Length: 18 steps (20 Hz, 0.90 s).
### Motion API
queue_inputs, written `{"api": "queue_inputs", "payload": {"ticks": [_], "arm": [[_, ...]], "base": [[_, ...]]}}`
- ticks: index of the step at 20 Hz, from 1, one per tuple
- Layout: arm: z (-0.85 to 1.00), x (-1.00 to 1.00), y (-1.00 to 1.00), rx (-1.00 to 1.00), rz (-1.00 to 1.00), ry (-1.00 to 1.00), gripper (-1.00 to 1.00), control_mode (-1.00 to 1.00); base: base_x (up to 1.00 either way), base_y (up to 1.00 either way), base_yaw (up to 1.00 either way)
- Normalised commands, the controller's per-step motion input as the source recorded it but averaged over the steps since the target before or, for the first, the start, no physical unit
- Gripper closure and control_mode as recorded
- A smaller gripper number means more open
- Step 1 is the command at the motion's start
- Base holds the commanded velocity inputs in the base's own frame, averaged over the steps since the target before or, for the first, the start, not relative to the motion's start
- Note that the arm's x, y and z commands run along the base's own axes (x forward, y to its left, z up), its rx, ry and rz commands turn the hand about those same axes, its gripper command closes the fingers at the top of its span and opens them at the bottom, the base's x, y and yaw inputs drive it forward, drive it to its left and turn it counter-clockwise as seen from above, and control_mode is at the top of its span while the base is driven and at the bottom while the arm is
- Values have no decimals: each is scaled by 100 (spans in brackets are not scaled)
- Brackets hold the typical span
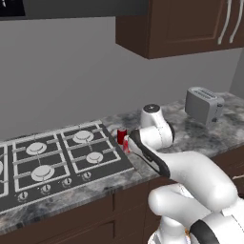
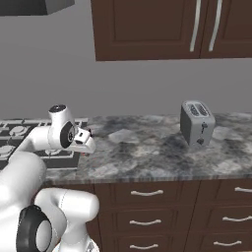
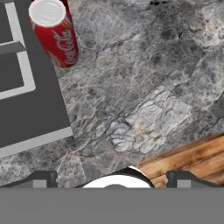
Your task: Four empty soda cans are scattered around the kitchen. Gather all the cans and cluster them next to the stove for recycling.
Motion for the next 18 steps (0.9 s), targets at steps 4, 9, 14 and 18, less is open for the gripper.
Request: {"api": "queue_inputs", "payload": {"ticks": [4,9,14,18], "arm": [[0,0,0,0,0,0,-100,-100],[0,0,1,0,0,0,-100,100],[0,0,0,0,0,0,-100,100],[0,0,0,0,0,0,-100,100]], "base": [[0,0,0],[2,0,-5],[0,0,-47],[0,0,-48]]}}
